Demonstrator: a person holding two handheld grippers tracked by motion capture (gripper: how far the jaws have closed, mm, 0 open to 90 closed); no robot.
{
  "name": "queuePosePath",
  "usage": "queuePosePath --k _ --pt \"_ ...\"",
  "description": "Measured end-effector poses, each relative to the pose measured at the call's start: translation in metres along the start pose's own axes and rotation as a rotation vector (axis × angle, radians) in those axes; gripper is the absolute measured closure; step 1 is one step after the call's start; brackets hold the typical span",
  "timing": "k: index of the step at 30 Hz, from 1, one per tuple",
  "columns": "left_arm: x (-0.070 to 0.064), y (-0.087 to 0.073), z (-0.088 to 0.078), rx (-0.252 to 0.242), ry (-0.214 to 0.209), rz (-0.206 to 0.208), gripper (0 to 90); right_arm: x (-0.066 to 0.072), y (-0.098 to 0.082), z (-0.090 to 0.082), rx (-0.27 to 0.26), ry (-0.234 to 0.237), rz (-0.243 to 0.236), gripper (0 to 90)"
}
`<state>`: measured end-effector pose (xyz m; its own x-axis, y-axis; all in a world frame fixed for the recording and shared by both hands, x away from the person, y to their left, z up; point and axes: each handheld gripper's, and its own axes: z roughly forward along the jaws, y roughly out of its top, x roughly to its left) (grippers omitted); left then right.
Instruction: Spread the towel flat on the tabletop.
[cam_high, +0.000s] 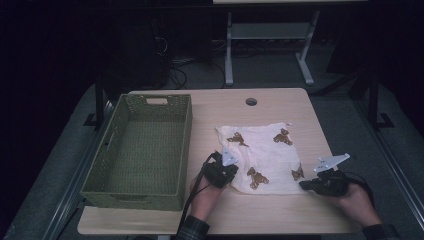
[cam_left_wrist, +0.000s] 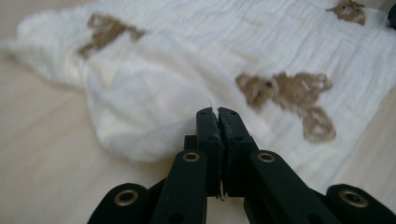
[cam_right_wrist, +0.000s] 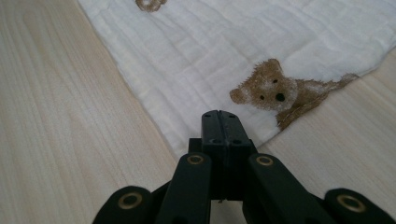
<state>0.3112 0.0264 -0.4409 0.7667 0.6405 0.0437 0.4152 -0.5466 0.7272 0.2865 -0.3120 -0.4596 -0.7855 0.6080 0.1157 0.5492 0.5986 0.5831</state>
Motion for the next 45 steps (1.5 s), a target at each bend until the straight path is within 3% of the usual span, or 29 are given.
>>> queuePosePath --k 3,7,11,14,17,21,28,33,38,40,45 --pt "-0.005 0.021 0.013 0.011 -0.013 0.062 87.5 0.0 0.0 0.0 0.001 0.001 0.001 89.6" --pt "-0.014 0.045 0.04 0.034 -0.047 0.108 87.3 -0.001 0.0 0.0 -0.002 0.006 -0.003 89.7" --pt "-0.015 0.062 0.062 0.016 -0.071 0.119 83.1 -0.001 0.0 0.0 -0.001 0.005 -0.002 89.7" --pt "-0.012 0.067 0.056 -0.025 -0.085 0.104 80.4 -0.001 0.0 0.0 -0.001 0.004 -0.008 89.6" --pt "-0.007 0.064 0.039 -0.061 -0.075 0.074 79.4 -0.001 -0.001 0.0 -0.001 0.006 -0.006 89.7" --pt "-0.002 0.053 0.028 -0.053 -0.106 0.041 75.6 -0.002 0.0 0.0 -0.003 0.005 -0.013 89.7" --pt "-0.019 0.036 0.043 -0.014 -0.168 0.049 66.6 -0.001 0.0 0.0 0.0 0.003 -0.004 89.7" --pt "-0.027 0.034 0.057 0.011 -0.159 0.07 66.2 -0.001 0.0 0.0 -0.001 0.002 -0.007 89.7" --pt "-0.028 0.031 0.065 0.04 -0.13 0.086 76.3 -0.001 0.0 0.0 -0.001 0.004 -0.007 89.7" --pt "-0.028 0.03 0.065 0.046 -0.13 0.098 86.6 -0.001 0.0 0.0 -0.001 0.004 -0.007 89.7" --pt "-0.024 0.03 0.057 0.025 -0.151 0.059 89.8 -0.001 0.0 0.0 0.0 0.001 -0.009 89.7"
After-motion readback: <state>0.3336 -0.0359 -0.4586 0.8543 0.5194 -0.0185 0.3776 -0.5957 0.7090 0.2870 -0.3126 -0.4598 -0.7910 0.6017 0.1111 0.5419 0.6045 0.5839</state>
